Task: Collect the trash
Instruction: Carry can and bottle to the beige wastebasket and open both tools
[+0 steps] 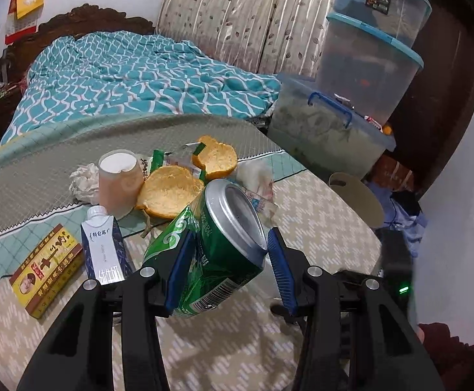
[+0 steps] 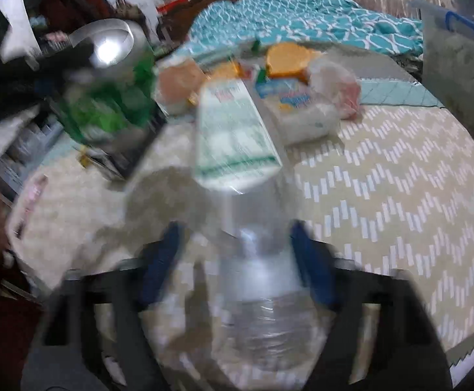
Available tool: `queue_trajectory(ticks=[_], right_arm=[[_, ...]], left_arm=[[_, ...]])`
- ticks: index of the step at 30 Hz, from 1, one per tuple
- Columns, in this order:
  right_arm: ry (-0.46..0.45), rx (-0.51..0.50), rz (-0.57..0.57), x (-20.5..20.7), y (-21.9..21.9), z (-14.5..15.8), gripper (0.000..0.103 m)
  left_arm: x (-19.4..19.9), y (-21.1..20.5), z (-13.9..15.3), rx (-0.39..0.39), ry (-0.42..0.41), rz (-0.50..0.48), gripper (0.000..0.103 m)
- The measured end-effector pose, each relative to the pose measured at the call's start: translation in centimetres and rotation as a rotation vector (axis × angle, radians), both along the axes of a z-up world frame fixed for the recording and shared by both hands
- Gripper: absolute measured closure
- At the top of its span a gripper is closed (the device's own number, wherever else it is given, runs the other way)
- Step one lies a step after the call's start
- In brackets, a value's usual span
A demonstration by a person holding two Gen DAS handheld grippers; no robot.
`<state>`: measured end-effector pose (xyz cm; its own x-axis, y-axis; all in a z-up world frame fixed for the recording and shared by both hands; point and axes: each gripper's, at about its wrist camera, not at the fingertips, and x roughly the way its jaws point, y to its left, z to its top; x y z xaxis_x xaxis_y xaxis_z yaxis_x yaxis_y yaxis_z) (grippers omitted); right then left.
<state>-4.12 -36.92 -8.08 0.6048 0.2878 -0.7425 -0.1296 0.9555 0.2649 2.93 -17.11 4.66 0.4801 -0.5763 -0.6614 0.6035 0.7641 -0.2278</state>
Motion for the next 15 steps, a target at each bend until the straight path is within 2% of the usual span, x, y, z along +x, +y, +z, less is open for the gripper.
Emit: queue_trajectory(ticks=[3,4,6,10,15], right_arm=[[-0.042,0.06,0.031,-1.1,-0.7,0.4,0.049],[-0.067,0.088,0.047,-1.7,-1.0,0.9,0.06],[-0.102,0.125,0.037,-2.8,-2.0,1.3,0.06],[-0.149,0.193,-0.067,-4.7,-5.2,1.6,0.06],[-0.226,0.23,-0.203,-7.3,-8.7,1.6,0.06]], left_arm=[[0.0,-0.8,0.3,0.013,-0.011,-0.01,0.059],[0.0,-1.2,0.4,0.016,-0.012,-0.015,0.059],[0.1,-2.2,0.7,0.021,-0.014,-0.03,0.059],[0.2,-5.6,1.2,0.044,-0.034,-0.082,0.059],[0.6,-10.8,0.9,0.062,-0.033,-0.163,0.059]])
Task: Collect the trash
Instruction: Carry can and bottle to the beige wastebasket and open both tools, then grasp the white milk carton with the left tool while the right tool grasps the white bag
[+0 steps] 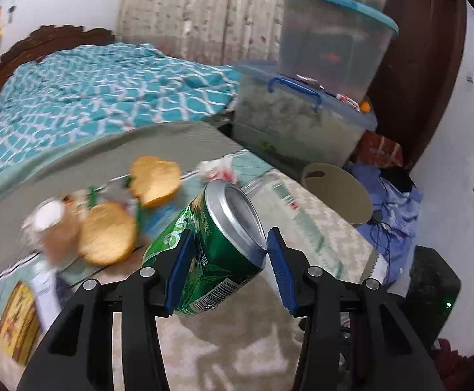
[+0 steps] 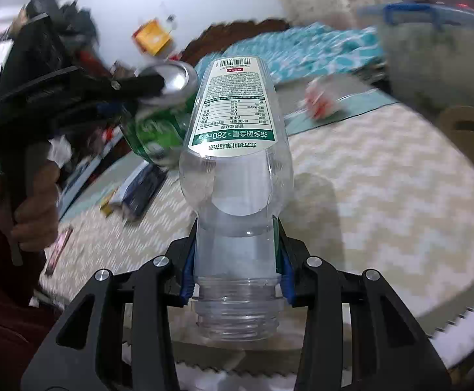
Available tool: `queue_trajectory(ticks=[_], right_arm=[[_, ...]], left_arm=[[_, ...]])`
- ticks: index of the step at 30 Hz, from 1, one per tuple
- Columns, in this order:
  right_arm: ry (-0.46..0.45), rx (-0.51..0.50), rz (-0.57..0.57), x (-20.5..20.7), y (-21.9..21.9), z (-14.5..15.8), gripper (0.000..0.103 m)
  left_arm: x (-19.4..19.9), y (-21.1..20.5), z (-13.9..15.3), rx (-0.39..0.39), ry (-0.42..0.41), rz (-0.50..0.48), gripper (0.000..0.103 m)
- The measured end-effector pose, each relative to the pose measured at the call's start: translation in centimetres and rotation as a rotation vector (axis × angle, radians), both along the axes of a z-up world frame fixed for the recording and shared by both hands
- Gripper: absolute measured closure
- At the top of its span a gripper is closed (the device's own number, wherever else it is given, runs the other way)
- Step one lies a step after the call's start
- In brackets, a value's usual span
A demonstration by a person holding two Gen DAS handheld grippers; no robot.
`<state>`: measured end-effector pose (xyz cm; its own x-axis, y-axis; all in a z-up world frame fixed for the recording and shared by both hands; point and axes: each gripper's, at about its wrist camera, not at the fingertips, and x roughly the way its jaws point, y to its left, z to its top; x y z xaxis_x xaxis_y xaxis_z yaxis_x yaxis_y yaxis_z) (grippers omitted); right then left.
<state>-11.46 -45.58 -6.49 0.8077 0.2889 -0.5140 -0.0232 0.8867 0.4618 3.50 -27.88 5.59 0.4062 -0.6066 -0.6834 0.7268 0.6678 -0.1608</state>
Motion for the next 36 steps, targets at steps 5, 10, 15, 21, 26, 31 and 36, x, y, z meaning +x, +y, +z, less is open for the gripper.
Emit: queue_trajectory(ticks=[5,10,15,21,26,31,36], right_arm=[[-0.001,0.138,-0.231,-2.0,-6.2,-0.6,0.06],[0.043,0.25,-0.483,-4.4,-12.6,-1.1,0.06],[0.097,0.359,-0.608,-5.4,-16.3,-2.7,0.06],[0.096,0.355,-0.675,-4.8,-17.9,-3.2,0.032],[0.064,0.268,-0.683,-5.2,-16.5,-2.7,0.033],[0.019,0.21,-0.628,-4.3,-14.0,-1.7,0.036],[0.001,0.13,-0.487,-1.8,-10.5,0.2,0.053]], left_arm=[[0.3,-7.8,-0.5,0.018,0.014,-0.12,0.059],[0.2,-18.0,-1.0,0.033,0.052,-0.273,0.059],[-0.1,-27.7,-3.4,0.091,0.086,-0.356,0.057],[0.4,-33.8,-6.5,0.181,0.074,-0.312,0.027],[0.5,-30.7,-4.5,0.105,0.067,-0.287,0.027],[-1.2,-23.6,-3.1,0.067,0.037,-0.286,0.027],[-1.8,-13.5,-3.4,0.071,0.033,-0.238,0.027]])
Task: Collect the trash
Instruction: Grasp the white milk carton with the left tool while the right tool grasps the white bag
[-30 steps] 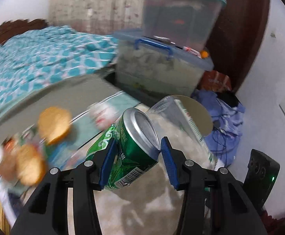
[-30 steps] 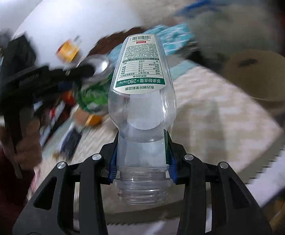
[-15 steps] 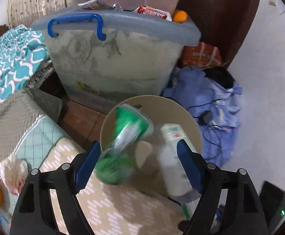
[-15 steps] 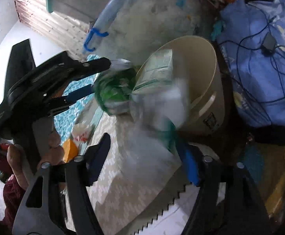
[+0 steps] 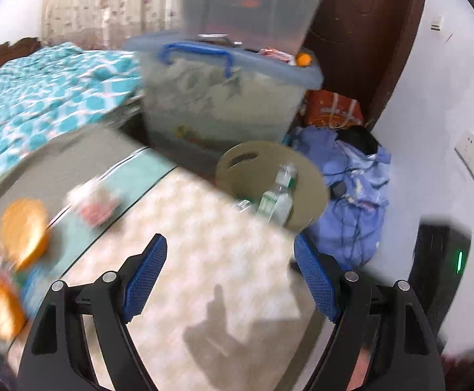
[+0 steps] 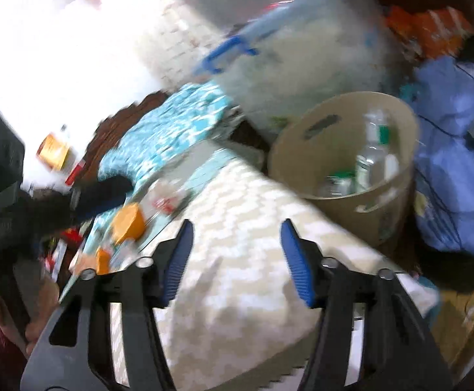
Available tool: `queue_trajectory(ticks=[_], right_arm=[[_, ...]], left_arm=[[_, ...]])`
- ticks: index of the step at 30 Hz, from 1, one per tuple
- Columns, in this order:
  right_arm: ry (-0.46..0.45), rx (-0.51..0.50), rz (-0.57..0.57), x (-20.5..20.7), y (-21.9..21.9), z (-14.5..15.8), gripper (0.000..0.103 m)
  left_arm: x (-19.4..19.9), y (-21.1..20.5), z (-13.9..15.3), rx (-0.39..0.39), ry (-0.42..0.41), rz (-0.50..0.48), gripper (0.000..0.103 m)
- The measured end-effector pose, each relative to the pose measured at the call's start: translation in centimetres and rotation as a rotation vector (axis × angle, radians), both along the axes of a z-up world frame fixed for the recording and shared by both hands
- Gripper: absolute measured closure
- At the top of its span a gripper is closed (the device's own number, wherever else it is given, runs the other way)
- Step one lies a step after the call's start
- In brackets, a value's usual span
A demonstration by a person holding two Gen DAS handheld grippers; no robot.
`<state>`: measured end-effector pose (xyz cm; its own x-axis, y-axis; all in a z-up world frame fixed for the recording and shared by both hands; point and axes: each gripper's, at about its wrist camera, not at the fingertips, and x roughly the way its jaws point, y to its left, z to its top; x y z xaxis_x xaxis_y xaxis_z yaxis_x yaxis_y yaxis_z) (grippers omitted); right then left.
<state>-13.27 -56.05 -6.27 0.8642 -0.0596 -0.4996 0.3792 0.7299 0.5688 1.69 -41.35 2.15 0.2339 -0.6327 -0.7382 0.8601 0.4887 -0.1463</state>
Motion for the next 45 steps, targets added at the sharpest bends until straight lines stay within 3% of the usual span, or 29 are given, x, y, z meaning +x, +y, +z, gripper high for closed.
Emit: queue_trajectory(ticks=[5,8,12,15,20,23,29,34,35,36,37,41,45], right_arm=[[0.003,-0.038,0.137,3.2,4.5,1.0,0.057],[0.019,-0.041,0.215,5.2,7.4,1.1,0.057],[0.059,-0.049,0.332,8.2,12.2,0.6,0.057],[0.092,-0.078,0.411,10.2,15.7,0.4,0.055],[0.119,-0.159,0.491,13.3,19.7,1.2,0.054],[0.131,-0.127,0.524,16.3,20.7,1.8,0.053],[0.176,-0.203,0.516,21.9,20.2,2.6,0.053],[0.17,-0.212,0.398,23.9,15.7,3.8,0.054],[0.166,-0.224,0.367,24.0,14.8,4.0,0.054],[0.163,-0.237,0.316,23.9,13.3,4.3,0.054],[0.164,-0.235,0.249,23.7,11.1,4.4,0.053],[0.182,-0.135,0.074,22.7,4.5,3.8,0.029],[0.239,-0.143,0.106,23.8,3.0,2.4,0.024]], left_arm=[[0.8,11.9,-0.8,0.054,-0.02,0.19,0.027],[1.7,19.8,-1.3,0.069,-0.014,0.384,0.027],[2.7,29.8,-1.8,0.006,0.076,0.637,0.027],[3.3,34.0,-2.2,-0.022,0.116,0.735,0.027],[4.8,34.4,-3.3,-0.025,0.155,0.742,0.022],[5.8,32.7,-4.2,-0.039,0.177,0.713,0.021],[6.8,30.2,-6.0,0.041,0.111,0.717,0.021],[7.3,30.0,-7.2,0.088,0.096,0.75,0.022],[7.3,30.1,-7.5,0.093,0.094,0.753,0.027],[7.3,30.1,-7.8,0.093,0.099,0.745,0.046],[7.3,30.0,-8.0,0.091,0.109,0.727,0.05],[6.2,30.5,-7.6,0.074,0.099,0.699,0.051],[4.2,31.0,-7.0,0.055,0.084,0.652,0.051]])
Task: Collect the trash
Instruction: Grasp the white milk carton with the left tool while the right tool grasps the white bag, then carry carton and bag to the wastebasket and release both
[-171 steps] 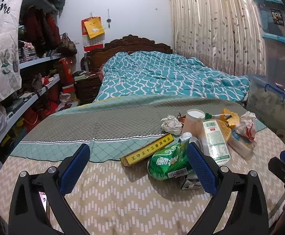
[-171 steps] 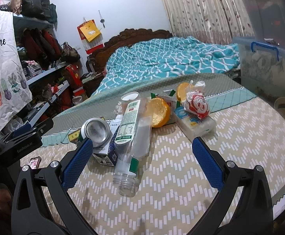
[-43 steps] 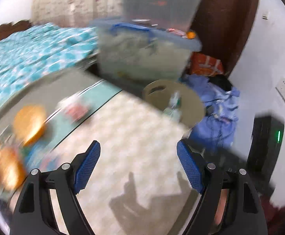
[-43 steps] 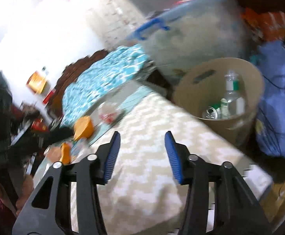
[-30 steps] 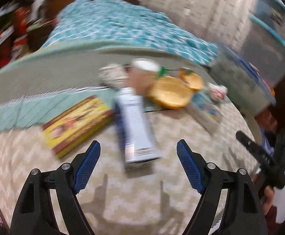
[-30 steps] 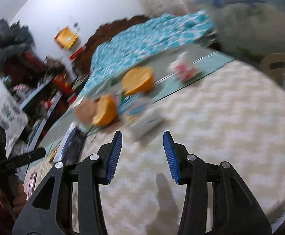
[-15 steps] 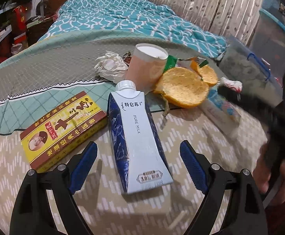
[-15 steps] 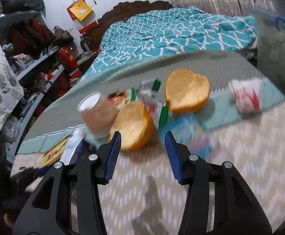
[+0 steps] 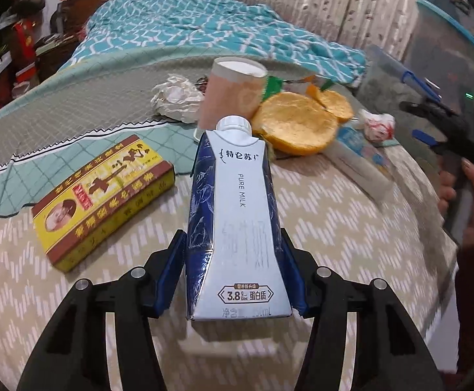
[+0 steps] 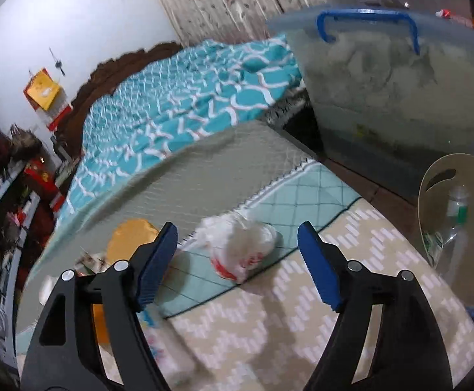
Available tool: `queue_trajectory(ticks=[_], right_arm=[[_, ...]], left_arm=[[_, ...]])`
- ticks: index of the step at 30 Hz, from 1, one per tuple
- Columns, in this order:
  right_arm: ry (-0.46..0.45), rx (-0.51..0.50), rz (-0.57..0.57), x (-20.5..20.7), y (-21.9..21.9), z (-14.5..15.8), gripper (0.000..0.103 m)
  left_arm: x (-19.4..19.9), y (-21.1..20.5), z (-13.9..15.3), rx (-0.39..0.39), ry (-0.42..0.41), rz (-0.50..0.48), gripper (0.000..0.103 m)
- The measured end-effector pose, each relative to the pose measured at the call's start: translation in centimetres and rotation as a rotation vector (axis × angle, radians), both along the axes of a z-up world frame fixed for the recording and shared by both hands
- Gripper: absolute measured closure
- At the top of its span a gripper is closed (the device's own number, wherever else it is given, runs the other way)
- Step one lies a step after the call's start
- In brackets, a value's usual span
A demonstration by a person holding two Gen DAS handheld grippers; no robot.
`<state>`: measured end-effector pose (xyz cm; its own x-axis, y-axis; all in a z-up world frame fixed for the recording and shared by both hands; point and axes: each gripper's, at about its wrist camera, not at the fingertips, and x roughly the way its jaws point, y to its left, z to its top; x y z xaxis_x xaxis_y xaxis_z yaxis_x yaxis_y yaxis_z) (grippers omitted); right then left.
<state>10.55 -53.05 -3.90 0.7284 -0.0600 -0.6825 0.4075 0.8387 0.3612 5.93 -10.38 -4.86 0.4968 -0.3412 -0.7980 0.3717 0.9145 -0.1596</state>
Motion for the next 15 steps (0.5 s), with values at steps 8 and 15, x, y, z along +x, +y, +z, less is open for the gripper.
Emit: queue_trajectory(ticks=[8,15], right_arm=[[0.148,-0.081,0.119,3.4,2.2,-4.2,0.06],[0.045,-0.042,0.13,-5.1,4.1,-2.6,0.065]], left_arm=[[-3.2,0.1,1.1,-0.044,0.006,-0.075,0.051],[-4.9,-1.6,1.7,-0.051,-0.011,-0.159,0.051]])
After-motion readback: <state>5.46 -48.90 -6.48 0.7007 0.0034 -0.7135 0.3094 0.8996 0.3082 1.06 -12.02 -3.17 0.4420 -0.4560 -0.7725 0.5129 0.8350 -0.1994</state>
